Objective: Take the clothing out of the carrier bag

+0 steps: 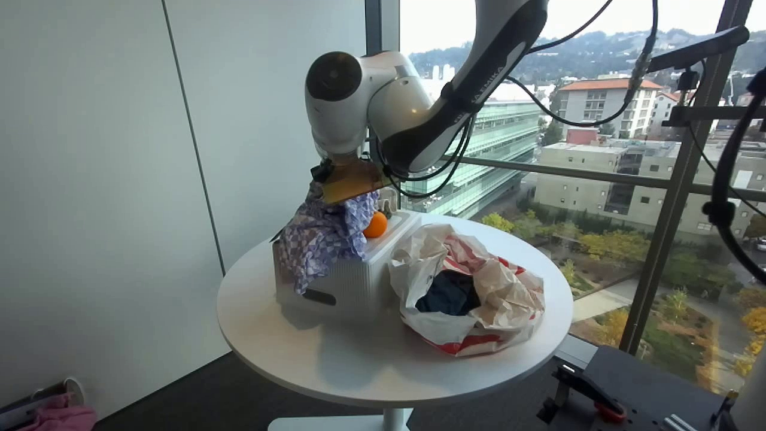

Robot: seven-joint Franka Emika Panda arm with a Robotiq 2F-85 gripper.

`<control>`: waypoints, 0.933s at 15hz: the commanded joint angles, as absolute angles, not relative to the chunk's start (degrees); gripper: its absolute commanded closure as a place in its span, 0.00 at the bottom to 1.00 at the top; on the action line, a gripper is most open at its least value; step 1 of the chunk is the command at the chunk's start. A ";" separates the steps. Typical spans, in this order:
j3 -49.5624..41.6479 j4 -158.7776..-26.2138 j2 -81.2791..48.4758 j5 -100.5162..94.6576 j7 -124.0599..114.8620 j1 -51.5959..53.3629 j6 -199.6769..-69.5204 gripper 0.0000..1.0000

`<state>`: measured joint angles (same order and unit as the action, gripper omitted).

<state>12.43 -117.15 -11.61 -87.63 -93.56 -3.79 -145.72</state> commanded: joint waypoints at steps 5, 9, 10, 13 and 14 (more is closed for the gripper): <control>8.69 -118.35 -10.51 -62.53 -77.65 -0.44 -150.00 0.55; 7.56 -117.01 -5.45 -53.01 -70.82 1.61 -148.16 0.25; 7.01 -116.38 -3.87 -51.79 -69.73 1.97 -147.70 0.17; 5.67 -115.92 0.45 -49.06 -66.62 2.19 -143.44 0.00; 5.29 -116.39 2.12 -49.25 -66.08 2.03 -141.10 0.00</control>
<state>7.17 -115.76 -2.52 -51.31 -69.67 1.15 -146.00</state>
